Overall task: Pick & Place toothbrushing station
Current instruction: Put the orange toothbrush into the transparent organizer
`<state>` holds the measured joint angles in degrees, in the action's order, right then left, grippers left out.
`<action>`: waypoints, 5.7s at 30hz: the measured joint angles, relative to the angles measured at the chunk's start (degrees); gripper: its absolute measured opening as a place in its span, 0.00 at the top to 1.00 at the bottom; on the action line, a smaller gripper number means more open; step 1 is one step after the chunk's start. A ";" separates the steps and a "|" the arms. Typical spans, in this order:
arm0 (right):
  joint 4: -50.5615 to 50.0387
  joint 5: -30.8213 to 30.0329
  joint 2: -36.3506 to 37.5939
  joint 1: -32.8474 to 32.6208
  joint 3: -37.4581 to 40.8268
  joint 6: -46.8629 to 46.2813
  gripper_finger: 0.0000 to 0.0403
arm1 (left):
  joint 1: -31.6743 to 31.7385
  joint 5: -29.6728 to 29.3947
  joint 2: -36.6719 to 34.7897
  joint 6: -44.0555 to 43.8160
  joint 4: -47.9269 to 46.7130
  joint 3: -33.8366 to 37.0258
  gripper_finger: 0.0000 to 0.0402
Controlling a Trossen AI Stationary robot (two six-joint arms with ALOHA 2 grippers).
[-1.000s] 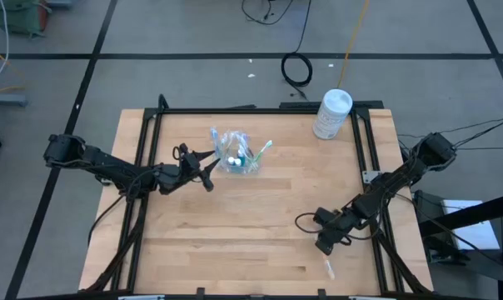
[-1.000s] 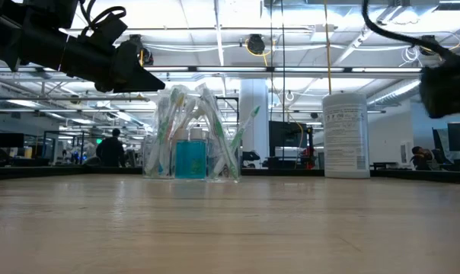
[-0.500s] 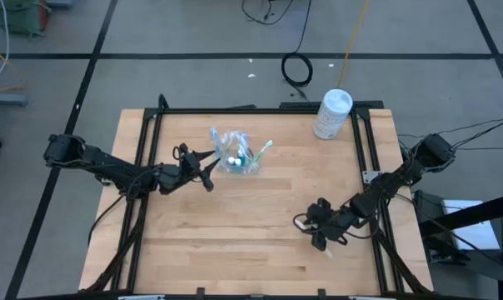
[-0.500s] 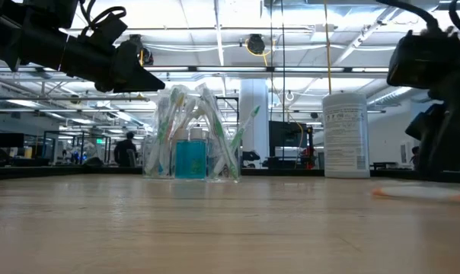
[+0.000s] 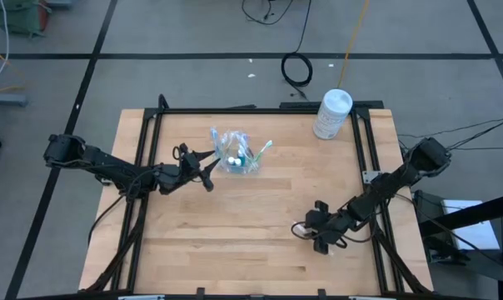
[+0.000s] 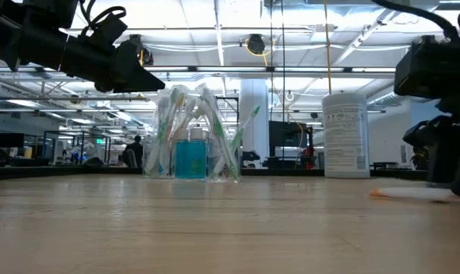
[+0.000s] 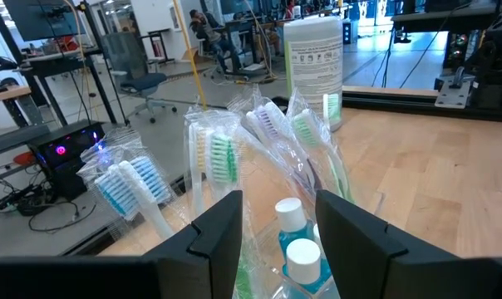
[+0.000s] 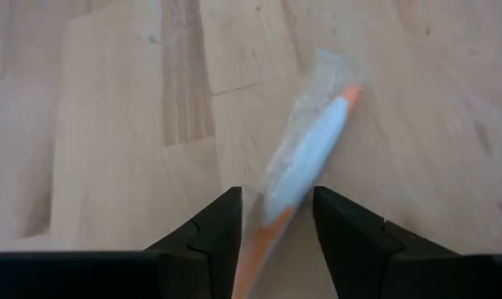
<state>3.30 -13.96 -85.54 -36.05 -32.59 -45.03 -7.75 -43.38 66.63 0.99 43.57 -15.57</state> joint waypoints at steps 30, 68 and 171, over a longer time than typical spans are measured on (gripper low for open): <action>26.92 -5.35 -4.54 6.67 0.08 36.41 0.73 | 0.02 0.00 0.00 -4.10 0.39 0.00 0.61; 35.05 2.46 -15.25 10.88 -7.13 49.80 0.93 | -0.69 31.70 -0.02 -13.64 9.52 -1.46 0.61; 22.82 -24.77 9.22 13.77 -12.30 63.75 0.78 | -0.05 24.07 15.64 -8.70 -28.97 -32.74 0.95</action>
<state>26.11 -38.73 -76.32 -22.28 -44.89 18.72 -7.80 -19.30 82.27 -7.70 14.60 -48.31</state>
